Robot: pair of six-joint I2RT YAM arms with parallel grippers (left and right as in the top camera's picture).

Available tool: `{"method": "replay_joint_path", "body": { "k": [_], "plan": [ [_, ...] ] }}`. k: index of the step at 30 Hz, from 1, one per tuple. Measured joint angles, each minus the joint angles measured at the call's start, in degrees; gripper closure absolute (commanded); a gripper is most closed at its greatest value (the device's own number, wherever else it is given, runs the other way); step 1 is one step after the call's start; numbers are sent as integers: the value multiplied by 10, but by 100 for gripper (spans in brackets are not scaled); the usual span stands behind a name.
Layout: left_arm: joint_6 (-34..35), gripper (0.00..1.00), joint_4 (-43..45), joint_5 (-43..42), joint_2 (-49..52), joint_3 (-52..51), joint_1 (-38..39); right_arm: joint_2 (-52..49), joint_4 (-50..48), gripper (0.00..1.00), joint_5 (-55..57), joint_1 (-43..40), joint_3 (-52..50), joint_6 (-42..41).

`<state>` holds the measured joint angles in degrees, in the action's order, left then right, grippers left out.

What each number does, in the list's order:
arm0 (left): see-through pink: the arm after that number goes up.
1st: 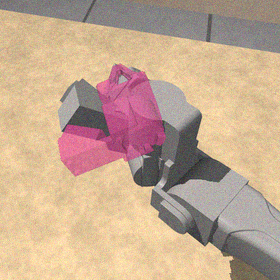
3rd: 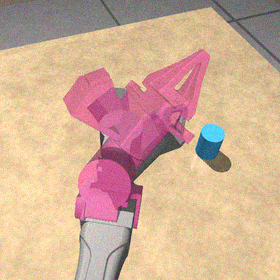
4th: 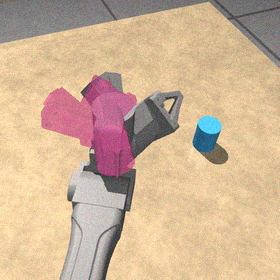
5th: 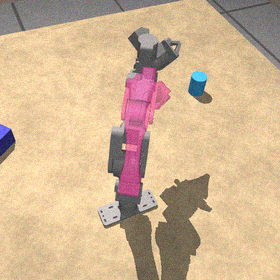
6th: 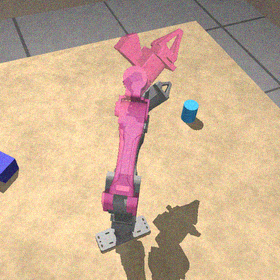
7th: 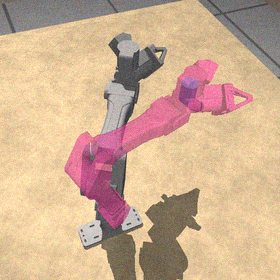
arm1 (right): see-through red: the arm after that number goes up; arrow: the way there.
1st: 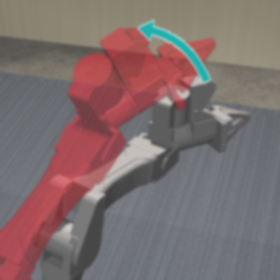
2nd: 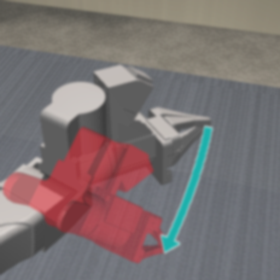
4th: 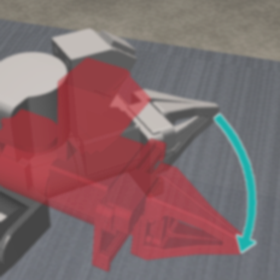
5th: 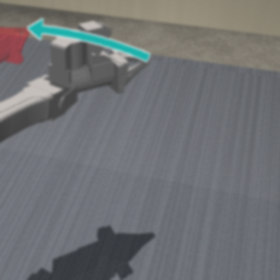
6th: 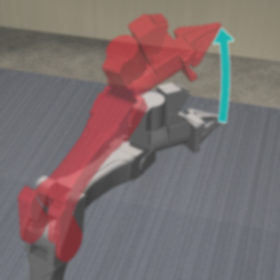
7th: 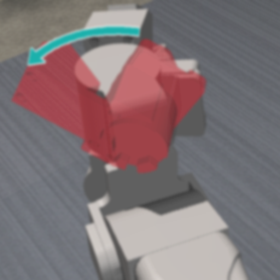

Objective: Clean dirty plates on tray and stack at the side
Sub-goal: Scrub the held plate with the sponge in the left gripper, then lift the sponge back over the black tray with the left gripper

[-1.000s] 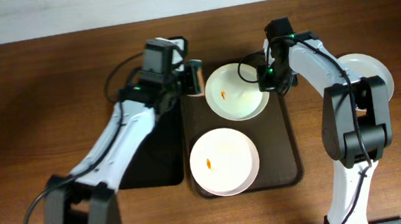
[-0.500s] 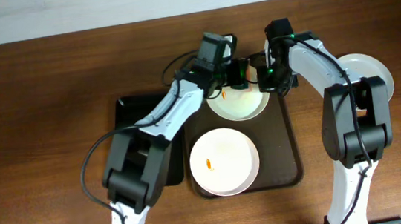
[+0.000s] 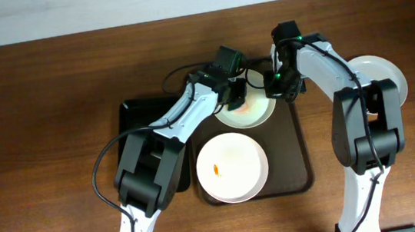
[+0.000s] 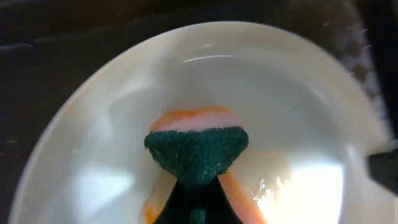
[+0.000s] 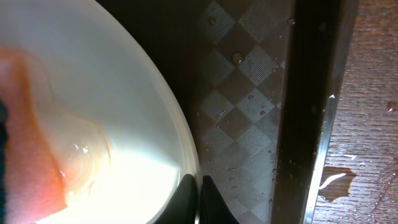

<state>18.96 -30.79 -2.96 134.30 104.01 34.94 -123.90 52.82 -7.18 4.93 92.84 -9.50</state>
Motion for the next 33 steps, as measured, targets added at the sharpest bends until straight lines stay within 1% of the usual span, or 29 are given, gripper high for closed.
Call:
{"method": "replay_joint_path", "body": {
  "k": [4,7,10,14,16,19,22,24,27,29,31,33],
  "plan": [
    [-33,100,-38,69,-3,9,5,5,-8,96,0,0,-10,-15],
    [-58,100,-92,151,-2,32,9,8,-8,96,-6,0,-16,-34],
    [-66,100,-136,213,3,63,19,8,-6,96,-11,0,-17,-40],
    [-71,100,-195,263,3,104,20,9,-2,96,-5,1,-18,-41],
    [-68,100,-229,273,3,126,16,10,-3,96,0,1,-19,-42],
    [-57,100,-298,254,3,176,4,10,-3,96,3,1,-19,-36],
    [-51,100,-360,195,-8,191,-23,11,1,96,8,1,-17,-19],
    [-48,100,-428,143,-33,191,-69,11,10,96,15,1,-13,0],
    [-49,100,-495,109,-69,193,-134,14,21,96,23,1,-6,19],
    [-58,100,-511,101,-83,193,-176,29,22,96,30,1,-6,24],
    [-64,100,-516,96,-83,185,-191,60,25,96,52,5,-5,26],
    [-72,100,-525,90,-83,167,-195,110,26,96,98,18,-2,28]
  ]
}}
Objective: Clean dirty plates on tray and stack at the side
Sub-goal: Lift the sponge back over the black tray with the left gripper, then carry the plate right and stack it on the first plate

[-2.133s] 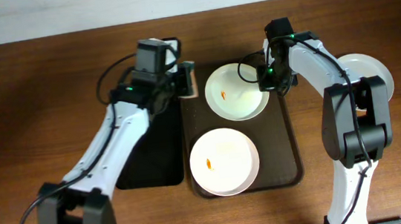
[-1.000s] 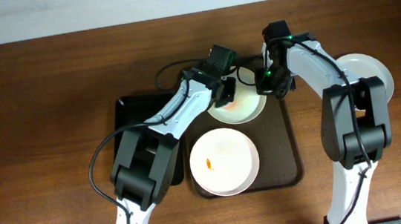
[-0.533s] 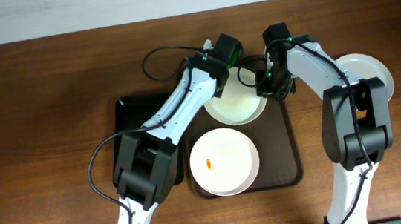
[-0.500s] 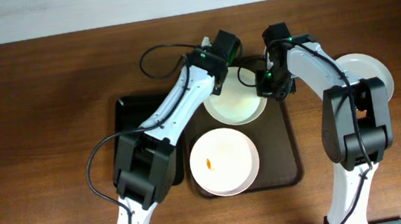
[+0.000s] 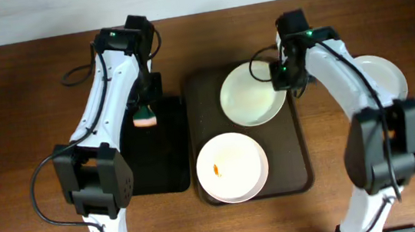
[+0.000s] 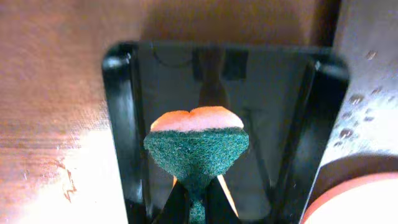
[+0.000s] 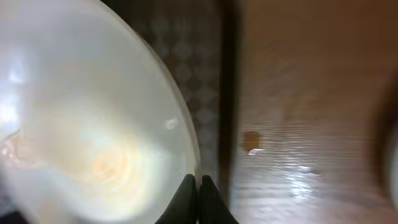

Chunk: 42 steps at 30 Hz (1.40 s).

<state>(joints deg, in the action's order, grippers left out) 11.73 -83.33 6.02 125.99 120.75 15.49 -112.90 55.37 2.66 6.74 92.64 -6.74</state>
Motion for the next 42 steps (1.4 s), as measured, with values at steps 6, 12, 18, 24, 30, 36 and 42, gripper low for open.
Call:
{"method": "replay_joint_path", "body": {
  "k": [6,12,18,24,30,36,42],
  "plan": [
    [-21,100,-9,-16,0,-24,1,85,-1,96,197,100,6,7],
    [-30,100,5,-20,0,-57,-23,93,7,96,401,200,6,10],
    [-38,100,86,-70,0,-140,-47,94,33,96,539,275,6,10],
    [-50,100,92,-88,-3,-144,-47,94,51,96,590,295,6,10],
    [-52,100,93,-89,-20,-144,-47,94,51,96,594,295,6,3],
    [-53,100,93,-89,-20,-144,-47,94,52,96,591,295,6,-10],
    [-53,100,94,-89,-20,-146,-47,99,56,96,412,219,21,-45]
  ]
}}
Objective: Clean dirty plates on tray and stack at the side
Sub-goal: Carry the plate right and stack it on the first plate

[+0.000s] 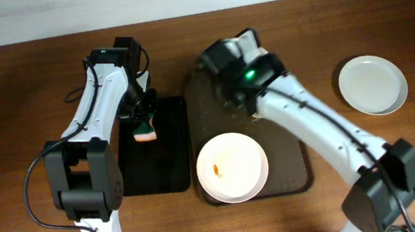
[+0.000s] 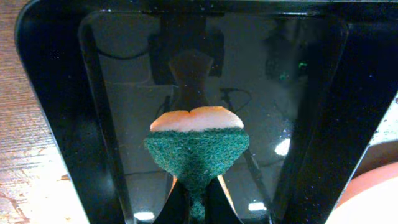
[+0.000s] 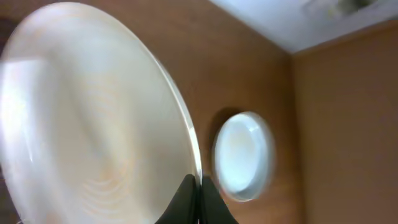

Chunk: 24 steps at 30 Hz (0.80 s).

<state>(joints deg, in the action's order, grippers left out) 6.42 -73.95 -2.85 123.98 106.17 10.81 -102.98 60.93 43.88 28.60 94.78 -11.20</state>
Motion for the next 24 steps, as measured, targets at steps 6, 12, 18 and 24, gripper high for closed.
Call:
{"method": "replay_joint_path", "body": {
  "k": [6,12,18,24],
  "plan": [
    [0,100,0,0,0,0,0,32,8,96,-311,-329,16,-37],
    [0,100,3,-2,0,-1,0,-6,4,96,-438,-639,19,-75],
    [0,100,3,-2,0,-1,0,-100,0,95,-464,-706,19,-94],
    [0,100,3,-2,0,-1,0,-115,-16,55,-542,-677,19,-52]
  ]
}}
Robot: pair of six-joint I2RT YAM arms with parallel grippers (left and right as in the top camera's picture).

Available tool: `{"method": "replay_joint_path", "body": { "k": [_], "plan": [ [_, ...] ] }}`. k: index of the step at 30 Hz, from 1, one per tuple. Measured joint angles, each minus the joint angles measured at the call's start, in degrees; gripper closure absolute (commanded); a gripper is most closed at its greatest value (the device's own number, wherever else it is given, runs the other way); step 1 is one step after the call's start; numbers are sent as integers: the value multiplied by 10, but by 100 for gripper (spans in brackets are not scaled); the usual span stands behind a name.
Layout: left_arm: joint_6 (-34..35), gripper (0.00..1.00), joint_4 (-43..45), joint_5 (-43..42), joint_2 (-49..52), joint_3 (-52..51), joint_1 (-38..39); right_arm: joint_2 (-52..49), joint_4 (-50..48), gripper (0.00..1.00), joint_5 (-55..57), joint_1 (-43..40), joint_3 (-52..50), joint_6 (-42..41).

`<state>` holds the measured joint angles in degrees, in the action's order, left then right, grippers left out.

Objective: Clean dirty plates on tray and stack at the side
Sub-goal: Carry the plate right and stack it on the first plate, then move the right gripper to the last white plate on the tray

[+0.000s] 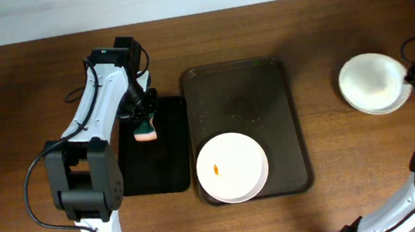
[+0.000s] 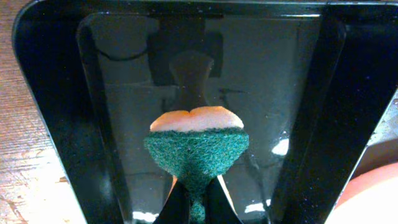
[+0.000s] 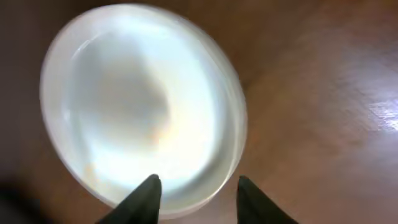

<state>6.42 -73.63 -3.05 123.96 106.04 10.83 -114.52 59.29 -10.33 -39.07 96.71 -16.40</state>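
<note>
A white plate (image 1: 231,167) with an orange smear lies at the near end of the brown tray (image 1: 267,94). At the right side of the table sit the stacked white plates (image 1: 374,82) (image 3: 143,102). My right gripper (image 3: 198,183) stands open just beside their right edge, with nothing between its fingers. My left gripper (image 1: 145,122) (image 2: 196,193) is shut on the green and orange sponge (image 1: 144,130) (image 2: 196,144), holding it over the black tray (image 1: 151,168) (image 2: 106,112).
Brown wooden table (image 1: 29,111) all round. The black tray lies left of the brown tray, touching it. The far half of the brown tray (image 1: 239,89) is wet. A white wall runs along the table's far edge.
My right gripper was over the brown tray shut on a plate; now it is open at the right, and the plate lies on the plate there. Left gripper and sponge unchanged.
First my left gripper pressed the sponge on the far plate while my right gripper held its rim. Then the sponge was over the black tray. The right gripper had the plate lifted, and now it lies stacked at the right.
</note>
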Motion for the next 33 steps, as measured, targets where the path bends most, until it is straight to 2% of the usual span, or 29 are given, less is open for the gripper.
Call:
{"method": "replay_joint_path", "body": {
  "k": [4,9,12,15,18,20,26,29,30,31,33],
  "plan": [
    [0,100,0,0,0,0,0,16,34,55,-44,55,0,44],
    [0,100,-9,-10,0,-1,0,149,108,51,-69,217,0,86],
    [0,100,52,-11,-2,-20,0,191,159,51,-78,316,5,103],
    [0,100,136,-10,-7,-94,0,187,189,50,-57,411,-14,120],
    [0,100,220,-13,-24,-182,0,180,141,52,-26,522,-115,126],
    [0,100,255,-13,-37,-209,0,180,82,52,-14,556,-187,134],
    [0,100,257,-13,-48,-215,0,177,-52,53,-4,596,-353,141],
    [0,100,240,-13,-87,-218,0,177,-105,73,-3,596,-391,143],
    [0,100,234,-13,-112,-218,0,177,-133,86,-6,596,-407,136],
    [0,100,229,-13,-139,-218,0,177,-150,94,-7,596,-418,139],
    [0,100,222,-13,-173,-218,0,177,-161,96,2,596,-431,126]
  ]
}}
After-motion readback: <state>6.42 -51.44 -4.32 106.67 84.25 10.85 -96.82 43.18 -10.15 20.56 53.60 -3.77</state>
